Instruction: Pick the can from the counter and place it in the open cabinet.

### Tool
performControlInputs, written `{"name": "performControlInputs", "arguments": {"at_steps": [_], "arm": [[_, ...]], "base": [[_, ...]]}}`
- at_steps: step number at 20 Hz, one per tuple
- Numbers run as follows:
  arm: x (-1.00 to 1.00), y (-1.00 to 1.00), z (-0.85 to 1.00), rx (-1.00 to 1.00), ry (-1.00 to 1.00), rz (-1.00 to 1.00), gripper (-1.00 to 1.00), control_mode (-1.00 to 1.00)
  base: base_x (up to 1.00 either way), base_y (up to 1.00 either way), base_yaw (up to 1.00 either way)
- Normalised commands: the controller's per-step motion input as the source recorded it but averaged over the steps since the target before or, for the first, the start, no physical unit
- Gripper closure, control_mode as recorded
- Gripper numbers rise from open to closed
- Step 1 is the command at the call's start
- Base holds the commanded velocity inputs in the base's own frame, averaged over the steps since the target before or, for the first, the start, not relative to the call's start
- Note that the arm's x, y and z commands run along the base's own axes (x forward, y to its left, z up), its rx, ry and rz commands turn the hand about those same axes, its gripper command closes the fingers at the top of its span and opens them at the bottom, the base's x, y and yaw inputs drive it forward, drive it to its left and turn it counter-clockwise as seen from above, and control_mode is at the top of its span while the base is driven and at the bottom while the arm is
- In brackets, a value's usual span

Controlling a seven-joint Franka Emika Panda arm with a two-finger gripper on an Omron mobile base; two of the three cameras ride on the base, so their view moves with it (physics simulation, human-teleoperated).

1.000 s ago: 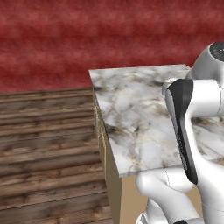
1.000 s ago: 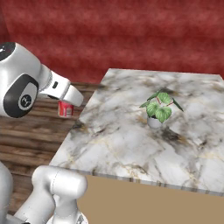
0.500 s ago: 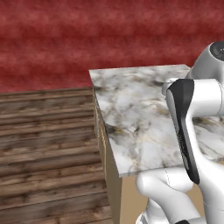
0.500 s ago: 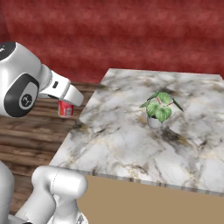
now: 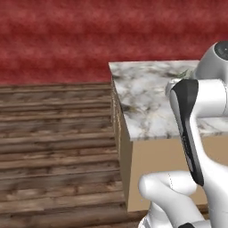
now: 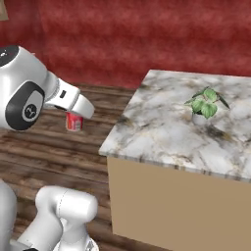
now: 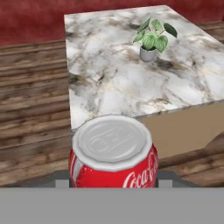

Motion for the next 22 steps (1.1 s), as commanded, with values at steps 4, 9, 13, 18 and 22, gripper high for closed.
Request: {"name": "performControlInputs", "arguments": {"at_steps": [4, 9, 13, 18, 22], "arm": [[0.0, 0.0, 0.0, 0.0, 0.0, 0.0, 1.0, 1.0], [0.0, 0.0, 0.0, 0.0, 0.0, 0.0, 1.0, 1.0], [0.0, 0.0, 0.0, 0.0, 0.0, 0.0, 1.0, 1.0], [0.0, 0.0, 0.0, 0.0, 0.0, 0.0, 1.0, 1.0], [0.0, 0.0, 0.0, 0.0, 0.0, 0.0, 1.0, 1.0]], "base": [[-0.34, 0.28, 0.36], [0.02, 0.0, 0.47], [0.22, 0.0, 0.66], [0.15, 0.0, 0.83], [0.0, 0.0, 0.85]]}}
